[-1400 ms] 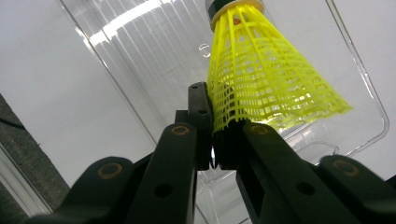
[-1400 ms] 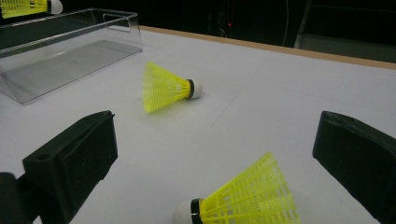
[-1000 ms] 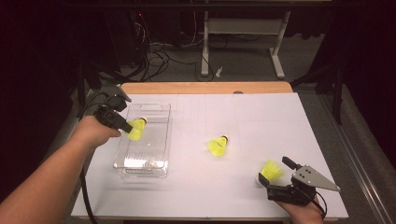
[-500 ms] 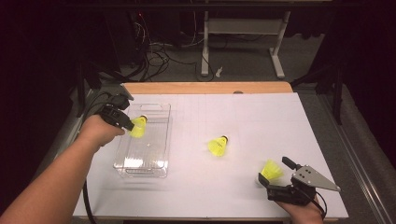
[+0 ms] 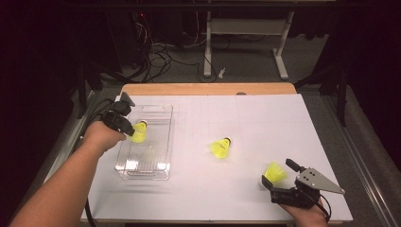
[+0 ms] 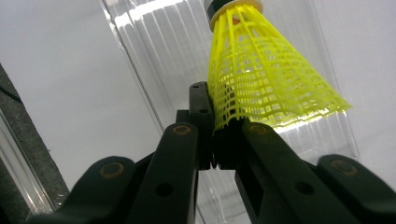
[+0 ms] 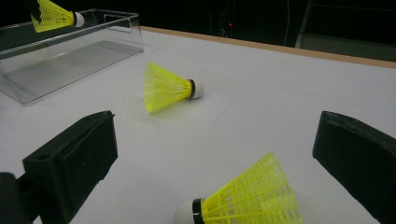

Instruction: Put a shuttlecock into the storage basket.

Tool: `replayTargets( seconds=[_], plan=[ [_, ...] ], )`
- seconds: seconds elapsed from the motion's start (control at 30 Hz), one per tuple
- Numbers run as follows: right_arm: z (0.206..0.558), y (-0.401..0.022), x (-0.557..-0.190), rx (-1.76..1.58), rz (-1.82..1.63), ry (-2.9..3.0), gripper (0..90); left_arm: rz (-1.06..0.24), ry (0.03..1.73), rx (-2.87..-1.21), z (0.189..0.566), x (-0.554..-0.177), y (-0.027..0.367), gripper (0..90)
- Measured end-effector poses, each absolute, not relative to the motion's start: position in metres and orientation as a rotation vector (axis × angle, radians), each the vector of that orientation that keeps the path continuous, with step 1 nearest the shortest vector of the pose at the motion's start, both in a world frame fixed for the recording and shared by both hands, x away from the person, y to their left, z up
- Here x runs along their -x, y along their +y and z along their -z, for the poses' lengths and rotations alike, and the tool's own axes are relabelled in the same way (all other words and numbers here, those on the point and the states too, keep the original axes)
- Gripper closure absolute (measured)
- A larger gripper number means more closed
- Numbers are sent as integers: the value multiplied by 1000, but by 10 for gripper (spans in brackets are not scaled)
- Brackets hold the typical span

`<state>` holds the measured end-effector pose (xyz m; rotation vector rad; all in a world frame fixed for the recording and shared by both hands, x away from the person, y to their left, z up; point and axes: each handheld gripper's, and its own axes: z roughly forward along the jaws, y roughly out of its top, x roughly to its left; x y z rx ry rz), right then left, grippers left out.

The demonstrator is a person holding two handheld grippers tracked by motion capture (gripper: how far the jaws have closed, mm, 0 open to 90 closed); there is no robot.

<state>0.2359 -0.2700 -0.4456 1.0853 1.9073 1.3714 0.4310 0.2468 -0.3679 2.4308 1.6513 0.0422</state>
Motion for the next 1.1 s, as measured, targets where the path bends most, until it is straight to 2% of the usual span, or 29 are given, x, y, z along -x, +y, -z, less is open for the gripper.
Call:
replayTargets(
  seconds=[1.1],
  plan=[
    [447,-271,-236,-1089,-1371,1910,7,-9,1707,-2452,402,-445,244,874]
  ],
)
